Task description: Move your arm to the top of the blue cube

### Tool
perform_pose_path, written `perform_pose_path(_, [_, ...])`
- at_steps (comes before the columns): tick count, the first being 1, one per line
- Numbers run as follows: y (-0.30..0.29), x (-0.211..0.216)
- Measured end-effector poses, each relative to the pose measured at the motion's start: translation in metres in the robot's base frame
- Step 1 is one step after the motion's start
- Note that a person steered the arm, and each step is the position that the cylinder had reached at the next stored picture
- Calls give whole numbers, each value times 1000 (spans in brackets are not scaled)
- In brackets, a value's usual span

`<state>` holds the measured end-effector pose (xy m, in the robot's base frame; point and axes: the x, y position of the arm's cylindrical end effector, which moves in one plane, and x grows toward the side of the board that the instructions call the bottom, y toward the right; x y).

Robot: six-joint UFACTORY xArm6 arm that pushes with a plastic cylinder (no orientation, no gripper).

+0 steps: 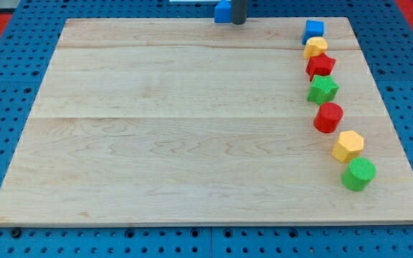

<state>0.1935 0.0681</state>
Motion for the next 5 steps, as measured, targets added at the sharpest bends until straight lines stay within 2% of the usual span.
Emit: perform_pose_path(5, [42, -2])
